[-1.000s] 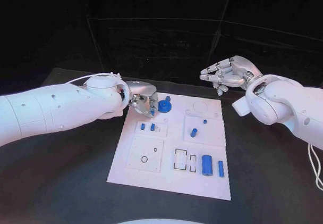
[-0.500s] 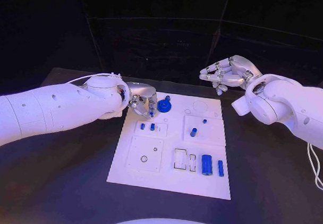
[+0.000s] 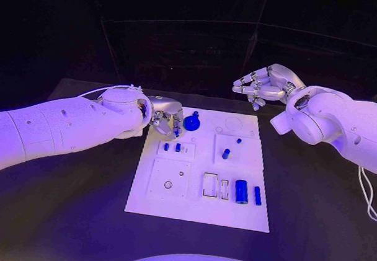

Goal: Assemble the parts on the task board

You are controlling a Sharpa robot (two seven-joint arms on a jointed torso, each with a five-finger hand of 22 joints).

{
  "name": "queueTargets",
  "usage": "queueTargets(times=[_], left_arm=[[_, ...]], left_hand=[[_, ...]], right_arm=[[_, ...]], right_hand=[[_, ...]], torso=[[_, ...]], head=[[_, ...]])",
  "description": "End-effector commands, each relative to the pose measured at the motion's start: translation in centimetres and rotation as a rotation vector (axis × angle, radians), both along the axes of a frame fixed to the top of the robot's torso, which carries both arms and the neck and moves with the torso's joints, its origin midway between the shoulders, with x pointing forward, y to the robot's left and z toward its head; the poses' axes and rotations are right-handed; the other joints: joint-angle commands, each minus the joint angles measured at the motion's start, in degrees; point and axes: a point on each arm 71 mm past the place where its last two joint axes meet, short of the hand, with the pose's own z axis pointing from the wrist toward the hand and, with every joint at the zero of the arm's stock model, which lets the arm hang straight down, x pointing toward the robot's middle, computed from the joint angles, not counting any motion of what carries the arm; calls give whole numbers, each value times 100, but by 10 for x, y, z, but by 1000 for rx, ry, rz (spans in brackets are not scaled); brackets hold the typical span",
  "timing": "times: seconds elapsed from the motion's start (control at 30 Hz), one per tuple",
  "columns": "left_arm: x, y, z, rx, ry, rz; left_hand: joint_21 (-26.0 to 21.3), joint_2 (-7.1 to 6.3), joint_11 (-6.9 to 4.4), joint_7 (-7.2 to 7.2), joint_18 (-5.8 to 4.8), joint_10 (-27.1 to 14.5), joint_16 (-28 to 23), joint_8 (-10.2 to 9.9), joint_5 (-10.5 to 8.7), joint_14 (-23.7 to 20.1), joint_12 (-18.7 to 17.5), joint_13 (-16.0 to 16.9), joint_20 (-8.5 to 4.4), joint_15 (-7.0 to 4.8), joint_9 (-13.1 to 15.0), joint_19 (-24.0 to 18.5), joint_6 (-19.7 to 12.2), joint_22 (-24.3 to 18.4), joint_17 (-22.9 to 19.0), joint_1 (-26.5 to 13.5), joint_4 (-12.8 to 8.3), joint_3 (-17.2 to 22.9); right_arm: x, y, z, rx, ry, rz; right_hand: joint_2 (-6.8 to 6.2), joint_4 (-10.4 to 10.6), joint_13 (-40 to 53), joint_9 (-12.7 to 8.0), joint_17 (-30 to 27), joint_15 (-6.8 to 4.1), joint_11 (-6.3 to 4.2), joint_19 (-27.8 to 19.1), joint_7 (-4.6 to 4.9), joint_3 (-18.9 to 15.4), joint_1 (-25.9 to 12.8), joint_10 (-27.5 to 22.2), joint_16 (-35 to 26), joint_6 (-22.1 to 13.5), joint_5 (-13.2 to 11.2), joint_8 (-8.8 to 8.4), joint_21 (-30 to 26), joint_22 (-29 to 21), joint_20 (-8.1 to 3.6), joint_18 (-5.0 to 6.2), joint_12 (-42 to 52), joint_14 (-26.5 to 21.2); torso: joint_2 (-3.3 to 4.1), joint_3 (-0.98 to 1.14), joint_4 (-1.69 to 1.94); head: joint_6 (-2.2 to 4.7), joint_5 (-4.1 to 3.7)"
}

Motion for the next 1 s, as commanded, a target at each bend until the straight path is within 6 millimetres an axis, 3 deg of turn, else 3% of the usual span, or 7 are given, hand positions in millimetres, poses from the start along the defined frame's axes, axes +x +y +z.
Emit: queueTargets(times=[0.03,0.43,0.87,1.0], left_arm=[[0,0,-2,16,12,2],[0,-1,-3,11,3,4],[0,2,-3,15,4,10],[0,5,-3,18,3,21]], left_hand=[[31,-5,8,-7,-92,23,19,-35,-9,126,-47,-1,-23,-44,-2,0,24,14,-5,-74,-16,36],[49,-161,89,64,-104,-162,9,-287,-9,116,-255,-20,19,18,-31,-3,-290,54,-59,-248,-36,18],[52,-205,112,82,-105,-219,-4,-351,-9,108,-324,-19,38,37,-23,-5,-344,66,-99,-293,-45,2],[47,-229,134,109,-104,-263,-13,-417,-9,103,-370,-21,50,51,-29,-8,-433,66,-125,-299,-62,2]], right_arm=[[0,1,2,3,-7,9],[0,1,2,3,-7,9],[0,0,2,1,-6,6],[0,-1,2,-9,-12,0]], right_hand=[[19,30,6,4,-3,-2,9,-24,-3,11,-17,17,-23,-45,30,29,-8,-1,-10,95,-5,16],[19,30,6,4,-3,-2,9,-24,-3,11,-17,17,-23,-45,30,29,-8,-1,-10,95,-5,16],[19,34,-13,4,-27,-2,10,-39,-3,9,-12,8,-49,-47,31,31,-27,-28,-10,100,-36,9],[2,45,-423,0,-652,23,31,-362,17,10,24,-279,-721,-86,27,29,-454,-611,5,199,-625,-266]], torso=[[0,1,-1],[-3,0,4],[-3,-1,1],[-3,-1,2]], head=[[1,-1],[-11,-7],[-14,-8],[-12,-7]])
